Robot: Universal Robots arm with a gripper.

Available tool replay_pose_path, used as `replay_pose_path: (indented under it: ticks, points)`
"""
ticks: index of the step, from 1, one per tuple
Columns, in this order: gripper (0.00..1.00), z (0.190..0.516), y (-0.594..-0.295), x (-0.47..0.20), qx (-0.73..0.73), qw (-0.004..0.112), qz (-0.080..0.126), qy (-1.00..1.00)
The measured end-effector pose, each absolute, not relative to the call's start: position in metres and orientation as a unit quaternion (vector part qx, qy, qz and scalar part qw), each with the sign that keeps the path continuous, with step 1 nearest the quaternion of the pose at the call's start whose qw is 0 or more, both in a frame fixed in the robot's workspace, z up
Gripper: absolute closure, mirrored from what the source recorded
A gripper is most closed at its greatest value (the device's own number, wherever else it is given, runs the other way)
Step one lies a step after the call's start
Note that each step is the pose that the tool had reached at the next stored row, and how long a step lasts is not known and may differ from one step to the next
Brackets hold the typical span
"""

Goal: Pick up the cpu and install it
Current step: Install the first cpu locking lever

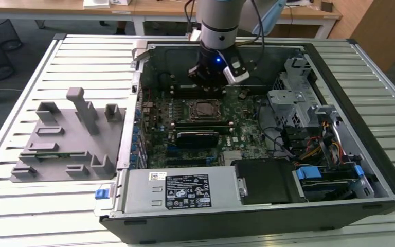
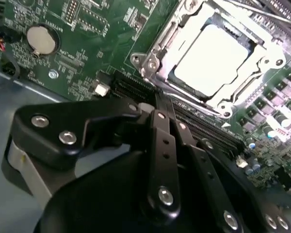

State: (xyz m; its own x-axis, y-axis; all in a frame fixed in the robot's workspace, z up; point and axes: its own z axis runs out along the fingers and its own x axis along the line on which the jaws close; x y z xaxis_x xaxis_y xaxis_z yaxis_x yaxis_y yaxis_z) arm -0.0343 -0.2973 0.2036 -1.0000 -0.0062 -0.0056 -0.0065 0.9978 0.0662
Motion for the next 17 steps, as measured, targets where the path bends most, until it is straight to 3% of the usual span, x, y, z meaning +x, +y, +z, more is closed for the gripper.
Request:
replay_pose_path:
  ticks: [17]
  points:
    - [0.89,0.204,-0.310,-0.034,-0.003,0.003,0.034,0.999]
